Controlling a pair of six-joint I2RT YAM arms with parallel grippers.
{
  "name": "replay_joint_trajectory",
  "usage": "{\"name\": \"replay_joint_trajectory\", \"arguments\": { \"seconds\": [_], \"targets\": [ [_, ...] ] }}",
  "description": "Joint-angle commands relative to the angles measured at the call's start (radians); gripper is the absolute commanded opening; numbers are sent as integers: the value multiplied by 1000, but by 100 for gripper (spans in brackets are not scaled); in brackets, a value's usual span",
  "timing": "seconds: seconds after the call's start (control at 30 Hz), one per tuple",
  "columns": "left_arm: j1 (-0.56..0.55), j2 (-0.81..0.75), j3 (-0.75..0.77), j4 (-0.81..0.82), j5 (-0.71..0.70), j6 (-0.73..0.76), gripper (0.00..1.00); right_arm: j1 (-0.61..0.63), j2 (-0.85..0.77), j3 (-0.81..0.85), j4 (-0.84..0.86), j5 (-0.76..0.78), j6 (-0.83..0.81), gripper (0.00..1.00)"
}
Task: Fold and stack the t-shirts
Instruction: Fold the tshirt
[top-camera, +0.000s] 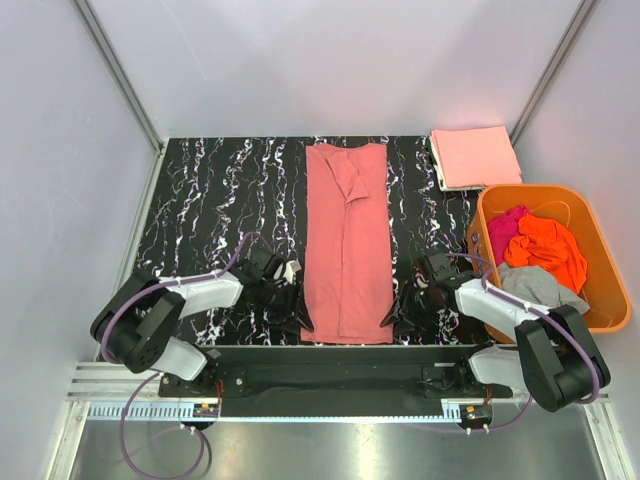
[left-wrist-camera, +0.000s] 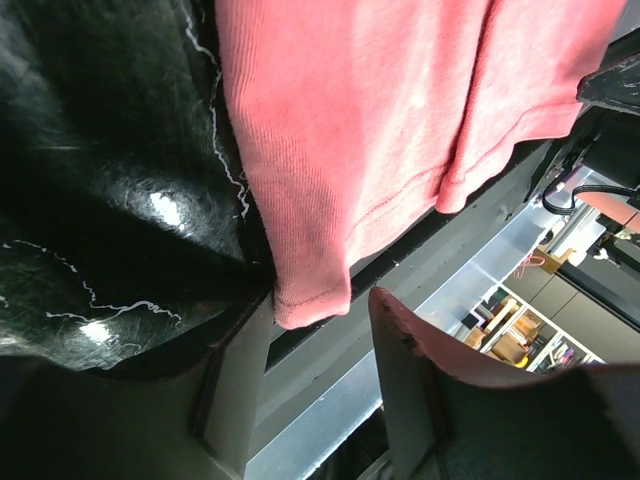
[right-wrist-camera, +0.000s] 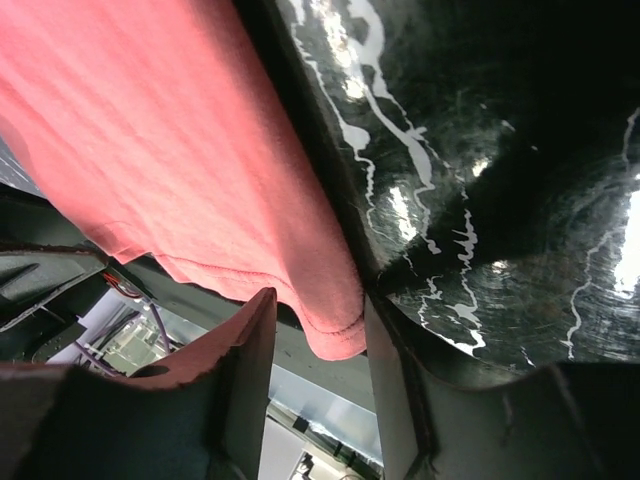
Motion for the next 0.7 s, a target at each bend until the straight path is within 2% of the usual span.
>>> {"name": "replay_joint_trajectory", "arguments": {
  "seconds": [0.0,0.37,0.5,0.53,0.57,0.67],
  "targets": [
    [-10,36,-53,-85,-146,24,50,0,-20,-11,-33,15,29,47],
    [-10,29,-62,-108,-154,19,47,1,-55,15,-113,51,38,47],
    [-11,29,-62,-114,-172,10,42,0,-38,18,-105,51,38,35],
    [-11,30,-61,-114,-174,9,40,0,-34,16,-102,49,36,31],
    [-11,29,-61,-114,-175,6,38,1,-27,18,-97,48,36,22],
    [-11,27,-56,-112,-174,4,30,0,-29,18,-97,48,36,12]
  ]
}}
